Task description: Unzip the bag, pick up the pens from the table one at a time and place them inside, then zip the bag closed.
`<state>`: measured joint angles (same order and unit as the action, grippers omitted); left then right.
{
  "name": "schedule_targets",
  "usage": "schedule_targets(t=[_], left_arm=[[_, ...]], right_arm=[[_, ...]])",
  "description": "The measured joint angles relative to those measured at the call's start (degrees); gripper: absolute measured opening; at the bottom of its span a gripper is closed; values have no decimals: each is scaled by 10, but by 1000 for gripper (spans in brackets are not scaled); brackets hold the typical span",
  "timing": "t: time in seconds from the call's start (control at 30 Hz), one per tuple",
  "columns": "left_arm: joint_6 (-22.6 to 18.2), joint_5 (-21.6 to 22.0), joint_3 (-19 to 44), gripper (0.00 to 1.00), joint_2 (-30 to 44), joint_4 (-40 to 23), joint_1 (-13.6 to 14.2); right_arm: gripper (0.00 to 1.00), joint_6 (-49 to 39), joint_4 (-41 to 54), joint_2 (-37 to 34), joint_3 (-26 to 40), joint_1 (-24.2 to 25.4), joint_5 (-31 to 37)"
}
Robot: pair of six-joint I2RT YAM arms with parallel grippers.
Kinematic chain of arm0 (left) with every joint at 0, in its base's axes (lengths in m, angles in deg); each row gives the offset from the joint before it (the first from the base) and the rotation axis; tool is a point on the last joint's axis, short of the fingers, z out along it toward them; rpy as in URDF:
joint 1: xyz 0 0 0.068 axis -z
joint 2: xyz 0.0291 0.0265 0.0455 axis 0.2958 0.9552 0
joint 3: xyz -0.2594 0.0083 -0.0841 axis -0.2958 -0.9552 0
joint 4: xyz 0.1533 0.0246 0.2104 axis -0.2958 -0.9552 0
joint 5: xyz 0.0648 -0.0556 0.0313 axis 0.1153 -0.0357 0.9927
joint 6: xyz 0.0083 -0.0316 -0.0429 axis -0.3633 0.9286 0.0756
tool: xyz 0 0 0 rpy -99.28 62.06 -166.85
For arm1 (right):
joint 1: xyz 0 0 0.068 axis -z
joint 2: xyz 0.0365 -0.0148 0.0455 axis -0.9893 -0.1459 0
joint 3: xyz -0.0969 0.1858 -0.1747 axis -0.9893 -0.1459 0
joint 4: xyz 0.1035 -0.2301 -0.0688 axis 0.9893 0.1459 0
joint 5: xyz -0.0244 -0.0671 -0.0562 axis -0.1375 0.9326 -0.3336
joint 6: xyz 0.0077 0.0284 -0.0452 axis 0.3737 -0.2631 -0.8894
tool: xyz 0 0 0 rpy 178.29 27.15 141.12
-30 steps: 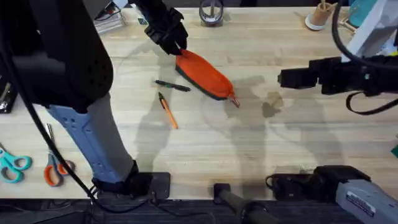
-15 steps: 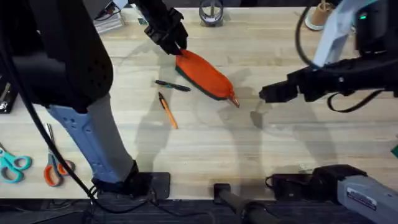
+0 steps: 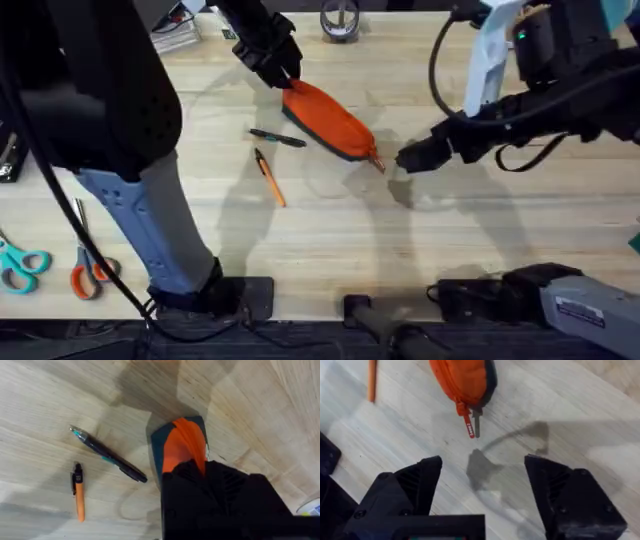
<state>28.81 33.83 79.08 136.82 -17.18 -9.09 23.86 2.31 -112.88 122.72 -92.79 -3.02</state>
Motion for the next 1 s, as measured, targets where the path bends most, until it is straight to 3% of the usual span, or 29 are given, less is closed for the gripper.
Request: schedule_targets(t=[1.0], left_arm=[[0,0,0,41,0,0,0]], right_arm=[[997,18,-127,-117,0,-84,20]])
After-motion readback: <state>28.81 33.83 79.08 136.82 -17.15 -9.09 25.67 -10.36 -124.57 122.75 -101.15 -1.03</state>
